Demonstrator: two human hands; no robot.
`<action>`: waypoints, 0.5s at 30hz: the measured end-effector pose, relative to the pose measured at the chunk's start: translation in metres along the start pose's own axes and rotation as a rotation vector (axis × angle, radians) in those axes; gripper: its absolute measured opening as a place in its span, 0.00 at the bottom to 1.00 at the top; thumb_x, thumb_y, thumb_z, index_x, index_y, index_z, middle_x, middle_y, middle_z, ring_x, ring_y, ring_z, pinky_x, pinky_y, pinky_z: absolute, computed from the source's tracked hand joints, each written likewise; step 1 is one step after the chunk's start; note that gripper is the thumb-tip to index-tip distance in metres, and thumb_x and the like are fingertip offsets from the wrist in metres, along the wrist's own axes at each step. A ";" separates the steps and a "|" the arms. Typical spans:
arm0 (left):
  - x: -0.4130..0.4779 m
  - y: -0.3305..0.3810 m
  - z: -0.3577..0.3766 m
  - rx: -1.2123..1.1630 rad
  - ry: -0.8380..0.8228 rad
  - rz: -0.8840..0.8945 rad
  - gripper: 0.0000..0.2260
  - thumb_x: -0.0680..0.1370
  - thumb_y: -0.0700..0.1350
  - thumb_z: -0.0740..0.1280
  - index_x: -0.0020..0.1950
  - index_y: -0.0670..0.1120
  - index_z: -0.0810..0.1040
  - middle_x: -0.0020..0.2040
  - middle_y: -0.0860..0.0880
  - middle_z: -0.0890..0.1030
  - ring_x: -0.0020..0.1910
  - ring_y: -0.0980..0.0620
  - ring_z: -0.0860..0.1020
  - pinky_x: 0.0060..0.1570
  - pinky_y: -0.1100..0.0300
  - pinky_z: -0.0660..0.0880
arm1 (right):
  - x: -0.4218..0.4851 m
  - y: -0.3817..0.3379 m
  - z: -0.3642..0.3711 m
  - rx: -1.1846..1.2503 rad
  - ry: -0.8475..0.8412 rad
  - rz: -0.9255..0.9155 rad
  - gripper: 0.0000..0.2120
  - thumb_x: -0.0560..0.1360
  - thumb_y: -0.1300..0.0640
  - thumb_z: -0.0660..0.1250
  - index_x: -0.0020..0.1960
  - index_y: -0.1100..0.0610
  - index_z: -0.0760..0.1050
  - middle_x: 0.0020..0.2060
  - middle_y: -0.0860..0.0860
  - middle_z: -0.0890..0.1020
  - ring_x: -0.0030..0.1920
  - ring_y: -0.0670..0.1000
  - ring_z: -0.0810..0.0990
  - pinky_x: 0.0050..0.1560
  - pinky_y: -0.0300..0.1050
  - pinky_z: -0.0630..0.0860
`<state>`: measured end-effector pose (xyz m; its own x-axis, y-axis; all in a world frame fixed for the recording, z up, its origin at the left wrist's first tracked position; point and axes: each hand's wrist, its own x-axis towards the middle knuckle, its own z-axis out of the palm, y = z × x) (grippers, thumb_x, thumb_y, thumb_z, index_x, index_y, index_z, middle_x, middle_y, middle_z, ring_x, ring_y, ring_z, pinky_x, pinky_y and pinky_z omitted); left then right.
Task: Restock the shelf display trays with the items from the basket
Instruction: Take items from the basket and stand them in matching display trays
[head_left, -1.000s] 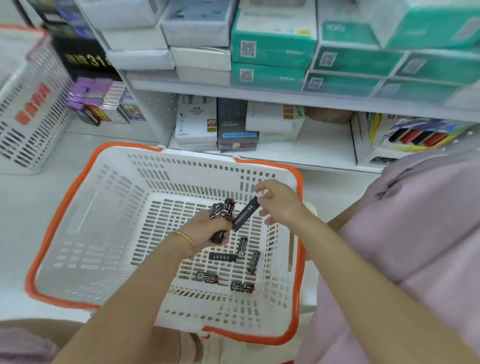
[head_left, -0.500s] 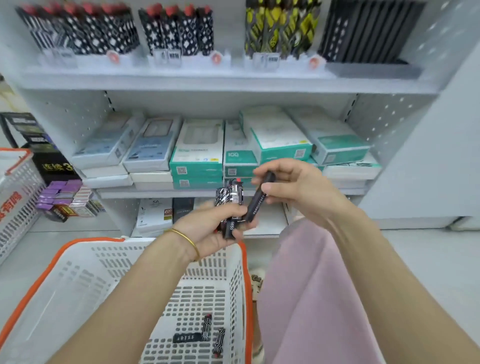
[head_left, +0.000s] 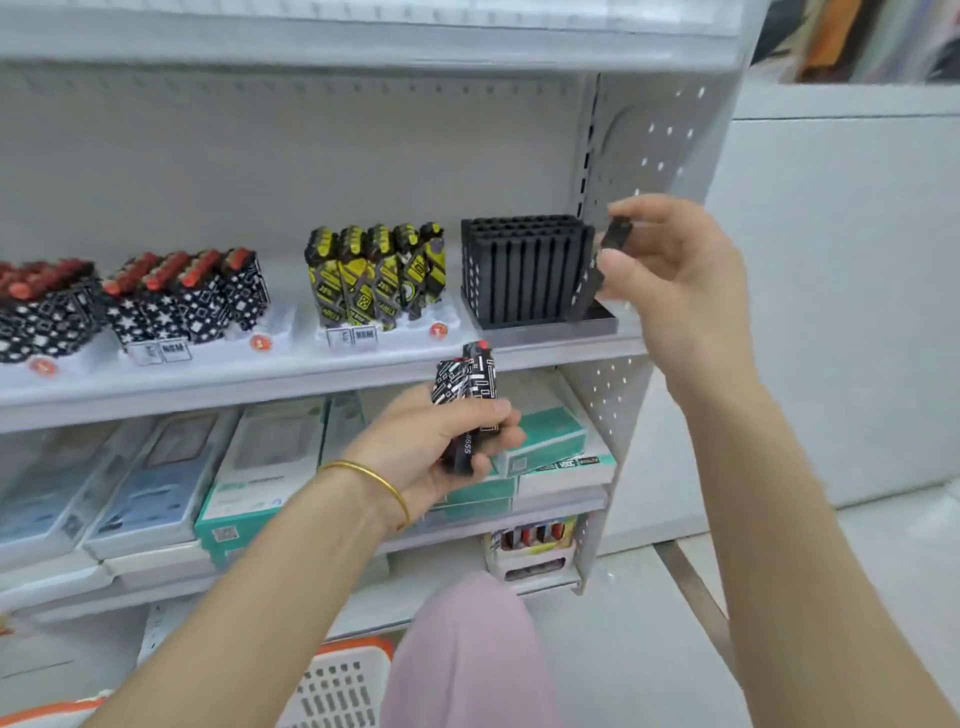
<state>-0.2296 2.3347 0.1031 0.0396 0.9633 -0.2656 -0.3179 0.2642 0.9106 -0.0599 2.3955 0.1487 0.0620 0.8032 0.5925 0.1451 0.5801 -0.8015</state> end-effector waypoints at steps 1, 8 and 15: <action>0.001 0.001 0.002 0.010 -0.009 -0.002 0.03 0.74 0.34 0.67 0.41 0.39 0.76 0.33 0.45 0.81 0.29 0.54 0.80 0.20 0.69 0.67 | 0.010 0.003 -0.001 -0.080 0.031 -0.038 0.15 0.70 0.66 0.66 0.50 0.47 0.75 0.44 0.51 0.80 0.44 0.48 0.79 0.46 0.46 0.79; 0.016 0.002 0.015 0.027 -0.050 -0.029 0.02 0.73 0.35 0.67 0.41 0.40 0.75 0.34 0.45 0.82 0.29 0.54 0.81 0.19 0.69 0.65 | 0.041 0.037 0.007 -0.332 -0.035 -0.084 0.16 0.71 0.69 0.65 0.56 0.55 0.76 0.41 0.42 0.76 0.41 0.40 0.76 0.51 0.38 0.76; 0.020 -0.003 0.017 0.014 -0.112 -0.037 0.10 0.68 0.35 0.68 0.48 0.38 0.74 0.37 0.44 0.83 0.33 0.53 0.82 0.21 0.69 0.66 | 0.049 0.041 0.008 -0.481 -0.129 -0.116 0.16 0.73 0.65 0.65 0.58 0.53 0.77 0.44 0.53 0.77 0.43 0.54 0.79 0.53 0.51 0.76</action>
<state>-0.2122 2.3543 0.1005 0.1571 0.9521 -0.2624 -0.3008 0.2993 0.9055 -0.0590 2.4594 0.1440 -0.0996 0.7650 0.6363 0.5839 0.5627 -0.5851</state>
